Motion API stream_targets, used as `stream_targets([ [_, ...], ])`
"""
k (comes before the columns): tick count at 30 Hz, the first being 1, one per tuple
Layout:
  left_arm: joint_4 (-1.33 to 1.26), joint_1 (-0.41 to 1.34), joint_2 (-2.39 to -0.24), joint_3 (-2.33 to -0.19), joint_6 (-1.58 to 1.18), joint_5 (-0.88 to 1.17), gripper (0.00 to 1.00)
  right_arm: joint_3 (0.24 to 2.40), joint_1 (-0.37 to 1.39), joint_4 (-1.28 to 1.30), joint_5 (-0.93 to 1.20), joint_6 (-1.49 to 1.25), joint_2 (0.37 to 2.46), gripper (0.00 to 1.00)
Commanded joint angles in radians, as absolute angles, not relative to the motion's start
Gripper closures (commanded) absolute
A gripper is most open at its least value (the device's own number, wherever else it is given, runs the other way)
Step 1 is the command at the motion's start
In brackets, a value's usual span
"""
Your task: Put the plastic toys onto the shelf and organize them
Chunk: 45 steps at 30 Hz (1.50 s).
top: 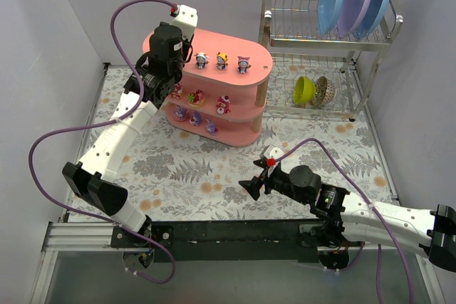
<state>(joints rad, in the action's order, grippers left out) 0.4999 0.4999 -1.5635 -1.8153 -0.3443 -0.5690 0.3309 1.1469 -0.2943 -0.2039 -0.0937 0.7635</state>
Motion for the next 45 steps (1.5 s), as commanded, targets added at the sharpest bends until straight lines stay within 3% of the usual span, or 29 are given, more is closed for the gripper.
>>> stream_targets([
  [1,0.509,0.497,-1.531,-1.832,-0.341,-0.569,0.72,0.342,1.15,-0.341,-0.218,-0.095,0.761,0.1],
  [18,0.514,0.495,-1.52,-1.839,-0.382,-0.538,0.45,0.328,1.15,-0.353,-0.209,-0.103,0.776,0.1],
  [27,0.482,0.495,-1.5,-1.884,-0.431,-0.58,0.37,0.322,1.152,-0.357,-0.199,-0.104,0.772,0.09],
  [34,0.472,0.495,-1.479,-1.947,-0.508,-0.621,0.26,0.327,1.152,-0.353,-0.198,-0.107,0.759,0.1],
  [40,0.566,0.494,-1.343,-1.872,-0.723,-0.58,0.13,0.367,1.15,-0.284,-0.244,-0.109,0.733,0.09],
  [45,0.66,0.494,-1.126,-1.629,-0.911,-0.483,0.02,0.403,1.149,-0.181,-0.336,-0.097,0.701,0.07],
])
